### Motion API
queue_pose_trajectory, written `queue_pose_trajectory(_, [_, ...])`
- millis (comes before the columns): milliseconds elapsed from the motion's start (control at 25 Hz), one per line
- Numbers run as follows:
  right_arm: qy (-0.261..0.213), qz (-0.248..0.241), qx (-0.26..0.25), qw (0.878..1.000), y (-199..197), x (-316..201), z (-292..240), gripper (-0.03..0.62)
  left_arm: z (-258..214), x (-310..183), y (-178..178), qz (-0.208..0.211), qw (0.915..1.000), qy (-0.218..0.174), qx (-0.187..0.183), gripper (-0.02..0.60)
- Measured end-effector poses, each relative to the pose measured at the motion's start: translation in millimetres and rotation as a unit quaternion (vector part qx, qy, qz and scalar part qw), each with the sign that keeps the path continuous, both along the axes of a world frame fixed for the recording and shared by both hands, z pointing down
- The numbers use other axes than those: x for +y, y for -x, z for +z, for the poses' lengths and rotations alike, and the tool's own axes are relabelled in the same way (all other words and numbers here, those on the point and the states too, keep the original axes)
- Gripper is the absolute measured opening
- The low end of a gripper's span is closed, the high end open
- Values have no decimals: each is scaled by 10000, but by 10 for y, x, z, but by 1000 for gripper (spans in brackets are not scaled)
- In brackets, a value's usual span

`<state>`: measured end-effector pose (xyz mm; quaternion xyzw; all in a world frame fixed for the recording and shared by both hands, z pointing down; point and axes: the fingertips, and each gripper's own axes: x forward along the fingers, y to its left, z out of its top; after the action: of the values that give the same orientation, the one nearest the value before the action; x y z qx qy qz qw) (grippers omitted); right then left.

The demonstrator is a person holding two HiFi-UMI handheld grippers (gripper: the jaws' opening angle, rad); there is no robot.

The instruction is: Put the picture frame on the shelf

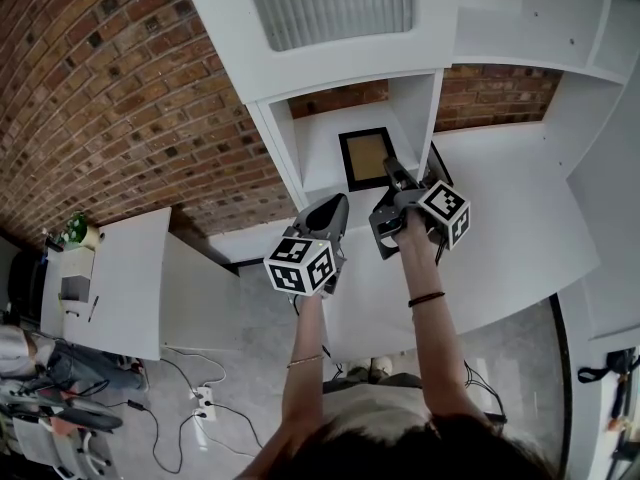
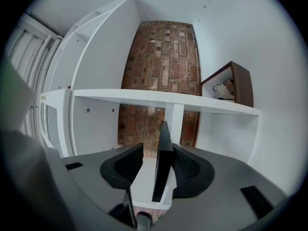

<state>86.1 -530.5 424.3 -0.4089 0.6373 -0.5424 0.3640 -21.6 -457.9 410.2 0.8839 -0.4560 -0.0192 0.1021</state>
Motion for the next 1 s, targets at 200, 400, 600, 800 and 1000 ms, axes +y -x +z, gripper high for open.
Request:
queue_pose_trajectory(200, [6, -39, 92, 9999, 7, -1, -7, 158, 7, 5, -3, -15, 10000, 0, -18, 11])
queue_pose_trajectory(400, [94, -75, 176, 9998, 16, 2, 43, 193, 18, 0, 6, -31, 10000, 2, -38, 11])
queue_pose_trajectory(600, [121, -105, 110, 9998, 27, 28, 99, 198, 32, 7, -4, -41, 10000, 14, -38, 11])
queue_pose_trajectory(800, [74, -152, 74, 9998, 15, 88, 100, 198, 50, 35, -27, -20, 10000, 28, -42, 11])
queue_pose_trajectory(1000, [-55, -354, -25, 9994, 51, 245, 75, 198, 63, 83, -35, 15, 10000, 45, -10, 11])
